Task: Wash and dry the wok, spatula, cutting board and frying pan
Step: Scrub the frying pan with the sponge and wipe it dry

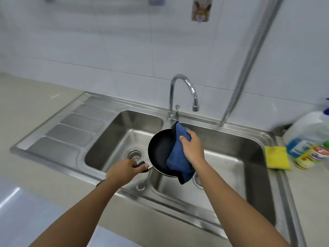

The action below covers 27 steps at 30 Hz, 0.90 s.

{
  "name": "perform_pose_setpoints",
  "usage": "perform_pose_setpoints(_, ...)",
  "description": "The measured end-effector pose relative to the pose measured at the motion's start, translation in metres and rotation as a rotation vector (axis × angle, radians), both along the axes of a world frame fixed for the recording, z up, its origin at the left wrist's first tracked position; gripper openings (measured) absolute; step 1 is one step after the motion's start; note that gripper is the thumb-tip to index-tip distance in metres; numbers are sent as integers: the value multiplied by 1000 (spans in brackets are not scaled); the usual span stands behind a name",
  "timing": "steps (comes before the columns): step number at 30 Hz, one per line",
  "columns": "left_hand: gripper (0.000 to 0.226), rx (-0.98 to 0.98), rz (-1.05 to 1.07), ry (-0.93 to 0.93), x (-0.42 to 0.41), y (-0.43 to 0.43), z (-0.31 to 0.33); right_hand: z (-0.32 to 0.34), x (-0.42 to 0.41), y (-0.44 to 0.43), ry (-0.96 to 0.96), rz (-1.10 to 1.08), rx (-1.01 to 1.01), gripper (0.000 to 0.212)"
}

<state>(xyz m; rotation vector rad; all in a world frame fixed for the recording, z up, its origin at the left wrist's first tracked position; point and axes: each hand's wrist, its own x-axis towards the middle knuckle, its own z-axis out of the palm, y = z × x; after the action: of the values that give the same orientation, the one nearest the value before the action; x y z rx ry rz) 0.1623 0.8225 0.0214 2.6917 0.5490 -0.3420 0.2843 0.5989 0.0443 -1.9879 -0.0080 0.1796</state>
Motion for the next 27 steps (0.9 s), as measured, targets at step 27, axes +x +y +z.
perform_pose_setpoints(27,72,-35,-191,120,51,110,-30,-58,-4,119,138,602,-513,48)
